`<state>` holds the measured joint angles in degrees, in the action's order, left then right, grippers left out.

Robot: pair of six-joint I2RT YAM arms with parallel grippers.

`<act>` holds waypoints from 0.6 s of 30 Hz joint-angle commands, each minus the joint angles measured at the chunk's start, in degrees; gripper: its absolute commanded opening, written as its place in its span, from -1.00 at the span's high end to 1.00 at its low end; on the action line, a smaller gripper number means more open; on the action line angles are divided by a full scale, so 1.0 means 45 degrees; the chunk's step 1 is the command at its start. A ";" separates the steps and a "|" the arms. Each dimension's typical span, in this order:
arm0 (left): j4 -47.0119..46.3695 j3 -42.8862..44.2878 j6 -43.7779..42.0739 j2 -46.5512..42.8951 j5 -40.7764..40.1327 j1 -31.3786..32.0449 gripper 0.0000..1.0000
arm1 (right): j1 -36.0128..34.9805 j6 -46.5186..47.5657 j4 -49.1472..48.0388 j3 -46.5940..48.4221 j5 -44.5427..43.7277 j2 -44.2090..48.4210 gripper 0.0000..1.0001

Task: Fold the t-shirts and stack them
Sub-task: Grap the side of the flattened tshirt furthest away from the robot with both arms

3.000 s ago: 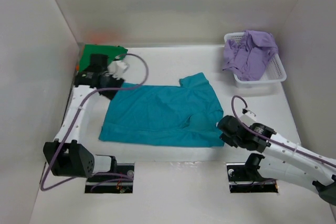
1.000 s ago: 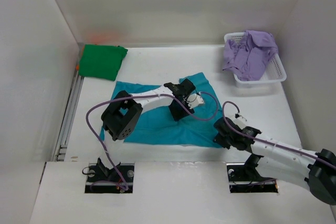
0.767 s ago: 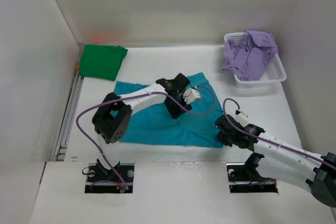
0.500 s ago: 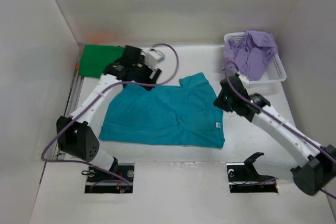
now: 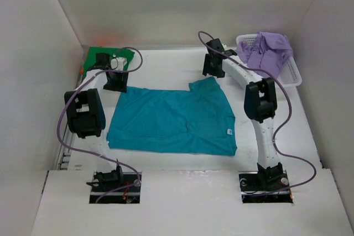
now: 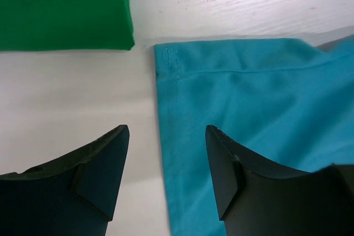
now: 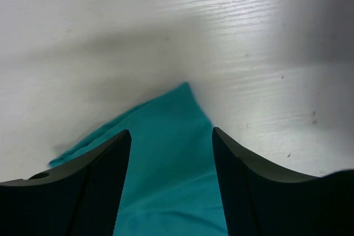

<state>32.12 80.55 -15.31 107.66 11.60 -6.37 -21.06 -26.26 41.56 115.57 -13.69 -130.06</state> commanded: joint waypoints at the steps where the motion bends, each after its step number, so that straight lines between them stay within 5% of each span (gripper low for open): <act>1: -0.1042 0.0867 0.0725 0.0624 0.0080 -0.0059 -0.12 | 0.0393 0.0329 0.1193 0.1698 -0.0413 -0.0743 -0.31; 5: -0.1278 0.1492 0.1156 0.1679 0.0080 -0.0137 -0.13 | 0.0665 0.0134 0.1584 0.2423 -0.0688 -0.1643 -0.38; 6: -0.1259 0.1629 0.1176 0.1895 0.0080 -0.0137 -0.13 | 0.0744 0.0017 0.1662 0.2559 -0.0475 -0.1819 -0.26; 12: -0.1142 0.2351 0.1410 0.2716 -0.0213 -0.0235 -0.15 | 0.0764 -0.0180 0.3552 0.4568 0.2629 -0.3477 -0.26; 18: -0.1044 0.2490 0.1449 0.2932 -0.0194 -0.0274 -0.16 | 0.0491 -0.0101 0.4104 0.4827 0.2769 -0.3715 0.19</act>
<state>28.56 89.65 -10.63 120.90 10.81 -7.11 -17.87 -26.35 56.23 136.55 -4.14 -146.41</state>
